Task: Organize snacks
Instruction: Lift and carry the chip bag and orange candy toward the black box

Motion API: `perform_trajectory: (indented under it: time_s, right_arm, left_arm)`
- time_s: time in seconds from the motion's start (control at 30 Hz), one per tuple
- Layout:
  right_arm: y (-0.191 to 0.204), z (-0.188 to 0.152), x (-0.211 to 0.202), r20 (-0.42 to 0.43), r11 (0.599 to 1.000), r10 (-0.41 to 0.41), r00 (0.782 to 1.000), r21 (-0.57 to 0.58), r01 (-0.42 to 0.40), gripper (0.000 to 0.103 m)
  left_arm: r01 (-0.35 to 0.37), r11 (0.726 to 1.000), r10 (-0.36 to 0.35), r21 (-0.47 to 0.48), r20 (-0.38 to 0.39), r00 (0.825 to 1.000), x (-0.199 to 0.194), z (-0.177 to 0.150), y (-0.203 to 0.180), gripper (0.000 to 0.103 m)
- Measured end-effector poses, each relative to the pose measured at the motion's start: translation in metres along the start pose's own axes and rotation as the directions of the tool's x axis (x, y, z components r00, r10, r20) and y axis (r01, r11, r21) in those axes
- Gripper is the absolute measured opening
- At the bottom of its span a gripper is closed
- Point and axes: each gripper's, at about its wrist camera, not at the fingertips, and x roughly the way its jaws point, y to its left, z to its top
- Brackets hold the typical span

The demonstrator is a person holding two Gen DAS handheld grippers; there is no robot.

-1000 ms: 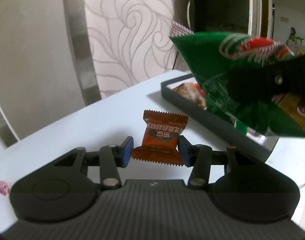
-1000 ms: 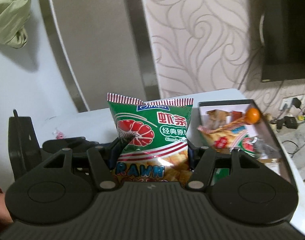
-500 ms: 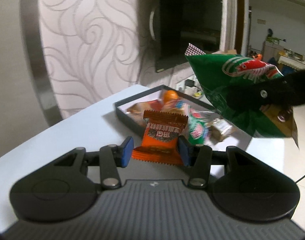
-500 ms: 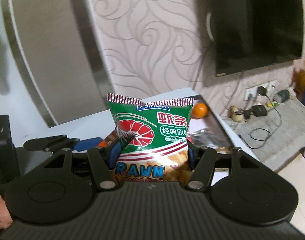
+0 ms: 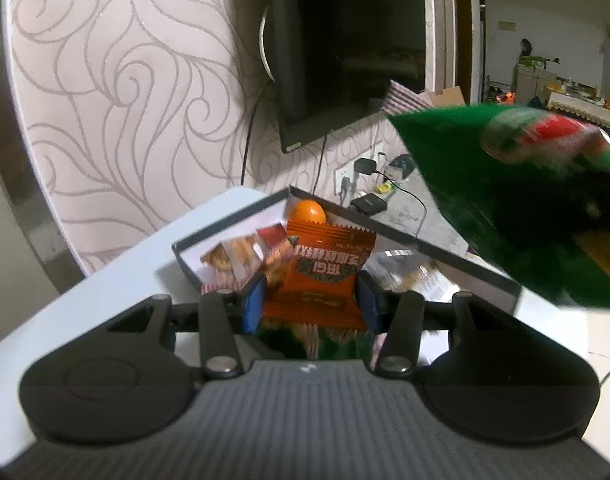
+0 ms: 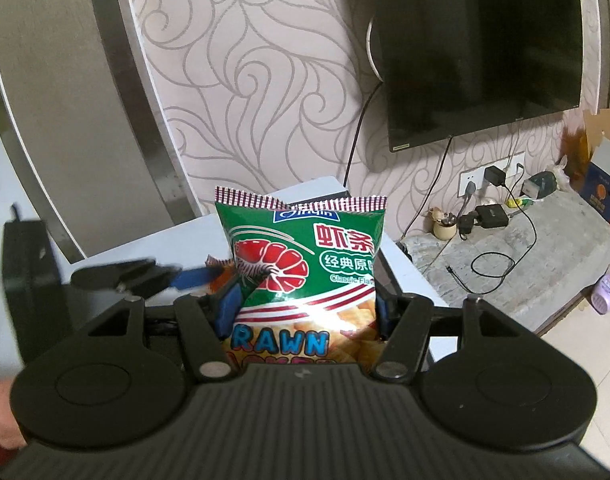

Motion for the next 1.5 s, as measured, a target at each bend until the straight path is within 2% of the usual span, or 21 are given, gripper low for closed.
perform_trajectory:
  time_s: [0.27, 0.57, 0.7, 0.8, 0.97, 1.5]
  right_arm:
    - [-0.017, 0.004, 0.013, -0.028, 1.0, -0.003, 1.0, -0.022, 0.003, 0.067]
    - [-0.033, 0.009, 0.027, -0.056, 0.999, -0.008, 0.998, -0.038, 0.006, 0.067]
    - [-0.036, 0.008, 0.037, -0.063, 0.999, -0.01, 0.998, -0.035, 0.008, 0.067]
    - [-0.036, 0.008, 0.043, -0.051, 0.999, -0.018, 0.999, -0.034, 0.017, 0.067]
    - [-0.025, 0.009, 0.054, -0.006, 0.995, -0.037, 0.999, -0.095, 0.036, 0.067]
    - [-0.033, -0.014, 0.08, -0.104, 0.999, -0.039, 0.994, -0.005, 0.038, 0.067]
  left_arm:
    - [-0.039, 0.999, 0.039, -0.002, 0.0, 0.999, 0.038, 0.024, -0.002, 0.051]
    - [-0.044, 0.999, 0.044, -0.013, -0.001, 0.999, 0.054, 0.032, -0.005, 0.051]
    - [-0.067, 0.997, 0.068, -0.024, 0.001, 0.998, 0.056, 0.033, 0.001, 0.051]
    - [-0.086, 0.995, 0.087, -0.04, 0.015, 0.996, 0.055, 0.037, 0.008, 0.051]
    - [-0.123, 0.992, 0.123, -0.022, 0.016, 0.992, 0.059, 0.039, 0.014, 0.051]
    - [-0.119, 0.993, 0.118, -0.014, -0.02, 0.993, 0.074, 0.03, 0.019, 0.051]
